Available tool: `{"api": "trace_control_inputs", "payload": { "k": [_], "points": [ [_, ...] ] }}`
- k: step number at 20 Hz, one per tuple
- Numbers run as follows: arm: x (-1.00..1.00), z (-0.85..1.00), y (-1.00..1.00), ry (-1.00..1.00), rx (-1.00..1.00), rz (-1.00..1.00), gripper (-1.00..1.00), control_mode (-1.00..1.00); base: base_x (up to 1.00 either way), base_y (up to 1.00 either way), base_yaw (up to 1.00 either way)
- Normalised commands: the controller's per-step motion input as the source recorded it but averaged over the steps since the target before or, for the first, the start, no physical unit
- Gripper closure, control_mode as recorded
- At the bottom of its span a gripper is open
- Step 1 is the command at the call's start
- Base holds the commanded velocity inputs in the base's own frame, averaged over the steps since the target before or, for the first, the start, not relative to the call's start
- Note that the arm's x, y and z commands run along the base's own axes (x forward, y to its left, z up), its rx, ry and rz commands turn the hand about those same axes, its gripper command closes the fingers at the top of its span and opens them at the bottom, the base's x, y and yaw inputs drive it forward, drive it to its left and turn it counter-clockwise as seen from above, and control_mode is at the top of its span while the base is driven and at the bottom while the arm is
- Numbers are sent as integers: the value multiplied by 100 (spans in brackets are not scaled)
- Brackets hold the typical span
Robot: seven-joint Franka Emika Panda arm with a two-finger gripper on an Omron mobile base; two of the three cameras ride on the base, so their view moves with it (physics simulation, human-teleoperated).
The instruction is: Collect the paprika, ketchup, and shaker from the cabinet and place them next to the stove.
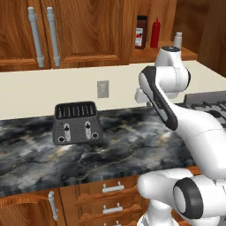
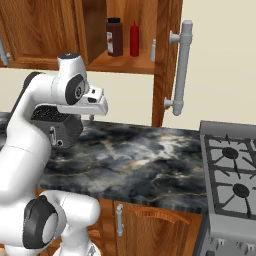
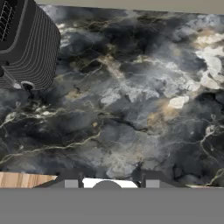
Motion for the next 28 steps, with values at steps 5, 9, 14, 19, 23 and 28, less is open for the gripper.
{"api": "trace_control_inputs", "payload": {
  "k": [5,9,14,19,23,28],
  "points": [
    [-43,2,-25,-19,0,-5,-100,-100,0,0,0],
    [-54,39,-55,-31,0,-16,-100,-100,0,0,0],
    [-17,63,-23,-32,0,-12,-100,-100,0,0,0],
    [-5,73,-6,-36,-2,-9,-100,-100,0,0,0],
    [0,67,0,-25,0,-8,-100,-100,0,0,0],
    [0,61,-2,-18,0,-1,-100,-100,0,0,0]
  ]
}}
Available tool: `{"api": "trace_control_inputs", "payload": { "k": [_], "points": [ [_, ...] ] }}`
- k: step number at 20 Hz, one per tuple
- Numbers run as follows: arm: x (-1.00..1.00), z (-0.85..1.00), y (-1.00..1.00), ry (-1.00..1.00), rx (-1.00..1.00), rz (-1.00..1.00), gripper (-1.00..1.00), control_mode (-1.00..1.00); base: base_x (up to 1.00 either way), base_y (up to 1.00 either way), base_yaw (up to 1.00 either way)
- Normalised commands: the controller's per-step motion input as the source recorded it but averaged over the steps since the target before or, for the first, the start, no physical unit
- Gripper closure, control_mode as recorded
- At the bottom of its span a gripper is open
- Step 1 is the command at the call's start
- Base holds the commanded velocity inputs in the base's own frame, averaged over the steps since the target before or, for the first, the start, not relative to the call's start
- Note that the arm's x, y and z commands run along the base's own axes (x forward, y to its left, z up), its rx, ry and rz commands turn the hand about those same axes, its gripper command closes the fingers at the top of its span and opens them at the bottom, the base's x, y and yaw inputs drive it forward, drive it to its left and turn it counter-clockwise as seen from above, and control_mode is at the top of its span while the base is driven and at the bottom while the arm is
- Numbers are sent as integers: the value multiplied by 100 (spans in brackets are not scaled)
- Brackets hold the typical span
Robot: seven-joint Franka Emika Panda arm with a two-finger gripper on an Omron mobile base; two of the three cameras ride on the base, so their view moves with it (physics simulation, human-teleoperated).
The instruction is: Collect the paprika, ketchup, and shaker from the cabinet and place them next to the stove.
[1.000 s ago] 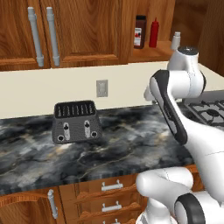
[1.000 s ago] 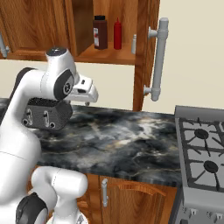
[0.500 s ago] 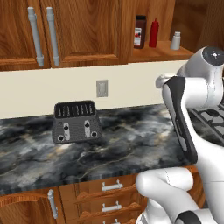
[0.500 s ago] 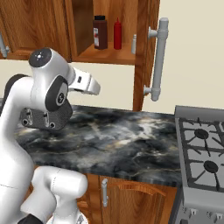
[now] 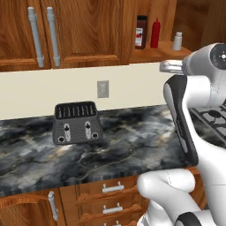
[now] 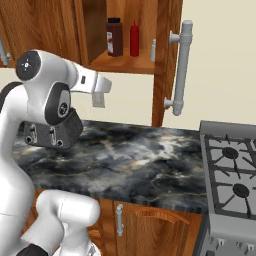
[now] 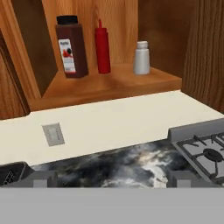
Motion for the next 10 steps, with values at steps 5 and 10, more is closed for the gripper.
{"api": "trace_control_inputs", "payload": {
  "k": [5,10],
  "points": [
    [4,55,-5,-13,-1,0,-100,-100,0,0,0],
    [35,42,-1,-2,-1,0,-100,-100,0,0,0]
  ]
}}
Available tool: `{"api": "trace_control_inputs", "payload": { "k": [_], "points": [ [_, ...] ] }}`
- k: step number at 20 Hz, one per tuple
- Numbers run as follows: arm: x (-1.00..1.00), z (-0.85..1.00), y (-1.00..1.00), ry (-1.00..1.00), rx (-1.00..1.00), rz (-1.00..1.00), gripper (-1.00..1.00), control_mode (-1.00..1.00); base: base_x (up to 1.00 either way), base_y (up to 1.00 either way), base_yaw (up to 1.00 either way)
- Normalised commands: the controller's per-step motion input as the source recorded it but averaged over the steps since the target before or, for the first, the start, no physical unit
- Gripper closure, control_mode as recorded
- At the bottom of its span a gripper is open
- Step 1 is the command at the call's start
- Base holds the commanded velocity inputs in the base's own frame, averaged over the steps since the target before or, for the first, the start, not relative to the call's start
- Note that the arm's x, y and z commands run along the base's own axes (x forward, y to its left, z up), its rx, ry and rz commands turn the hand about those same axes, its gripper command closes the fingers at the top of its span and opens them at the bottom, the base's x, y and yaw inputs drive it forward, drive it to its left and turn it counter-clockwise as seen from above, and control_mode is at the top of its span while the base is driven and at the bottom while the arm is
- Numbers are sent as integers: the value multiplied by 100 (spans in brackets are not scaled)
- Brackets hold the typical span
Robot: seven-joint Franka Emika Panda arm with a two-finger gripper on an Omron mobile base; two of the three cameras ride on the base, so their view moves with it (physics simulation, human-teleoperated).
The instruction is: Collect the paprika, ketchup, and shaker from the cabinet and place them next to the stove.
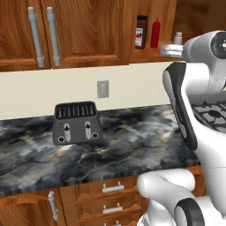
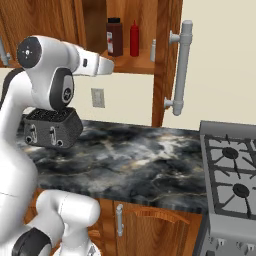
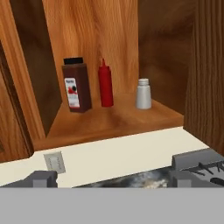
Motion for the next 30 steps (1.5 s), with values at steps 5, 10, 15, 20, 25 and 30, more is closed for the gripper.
{"api": "trace_control_inputs", "payload": {
  "k": [5,10,15,20,25,30],
  "points": [
    [42,17,-4,0,0,-1,-100,-100,0,0,0],
    [59,4,-19,5,0,-8,-100,-100,0,0,0],
    [61,0,-22,1,0,-6,-100,-100,0,0,0],
    [53,1,-27,1,0,-4,-100,-100,0,0,0],
    [41,0,-26,3,0,0,-100,-100,0,0,0],
    [32,0,-38,0,0,0,-100,-100,0,0,0]
  ]
}}
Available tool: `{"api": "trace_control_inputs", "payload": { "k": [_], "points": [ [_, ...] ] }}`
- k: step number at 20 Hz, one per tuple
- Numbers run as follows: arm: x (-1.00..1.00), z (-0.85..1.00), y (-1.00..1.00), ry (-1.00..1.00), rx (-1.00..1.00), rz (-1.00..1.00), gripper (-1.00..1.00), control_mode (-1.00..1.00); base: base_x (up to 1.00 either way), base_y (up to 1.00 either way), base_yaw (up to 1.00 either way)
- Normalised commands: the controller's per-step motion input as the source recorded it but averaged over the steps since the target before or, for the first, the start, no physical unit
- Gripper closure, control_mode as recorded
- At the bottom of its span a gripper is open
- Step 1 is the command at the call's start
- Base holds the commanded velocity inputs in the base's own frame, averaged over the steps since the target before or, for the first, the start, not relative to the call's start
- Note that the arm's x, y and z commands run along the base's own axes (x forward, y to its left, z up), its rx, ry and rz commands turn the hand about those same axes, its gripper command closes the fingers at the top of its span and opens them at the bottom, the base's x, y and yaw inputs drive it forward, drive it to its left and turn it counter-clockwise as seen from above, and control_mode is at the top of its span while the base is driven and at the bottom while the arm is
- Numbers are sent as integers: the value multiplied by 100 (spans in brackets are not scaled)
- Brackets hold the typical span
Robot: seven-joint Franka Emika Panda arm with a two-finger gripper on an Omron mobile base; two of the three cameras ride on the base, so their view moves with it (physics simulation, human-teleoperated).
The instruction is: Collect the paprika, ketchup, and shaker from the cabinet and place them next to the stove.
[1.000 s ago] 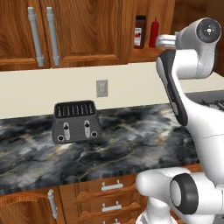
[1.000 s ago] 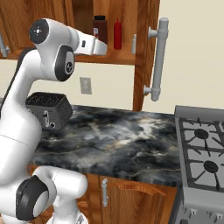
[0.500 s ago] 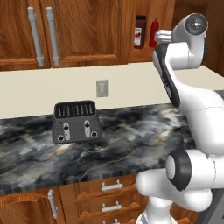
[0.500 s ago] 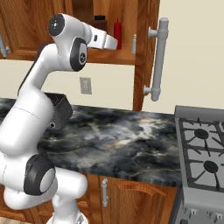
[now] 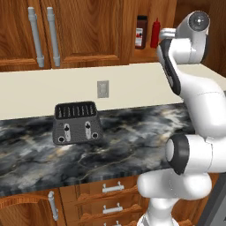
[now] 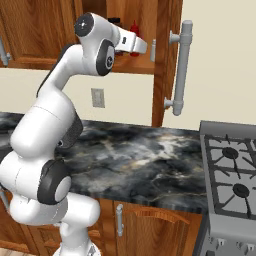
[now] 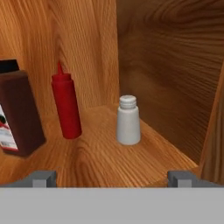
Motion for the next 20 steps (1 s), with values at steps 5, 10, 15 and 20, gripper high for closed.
{"api": "trace_control_inputs", "payload": {
  "k": [5,10,15,20],
  "points": [
    [17,0,-21,0,0,1,-100,-100,0,0,0],
    [26,0,11,0,0,-6,-100,-100,0,0,0],
    [24,0,17,0,0,-17,-100,-100,0,0,0],
    [28,0,10,0,0,-17,-100,-100,0,0,0]
  ]
}}
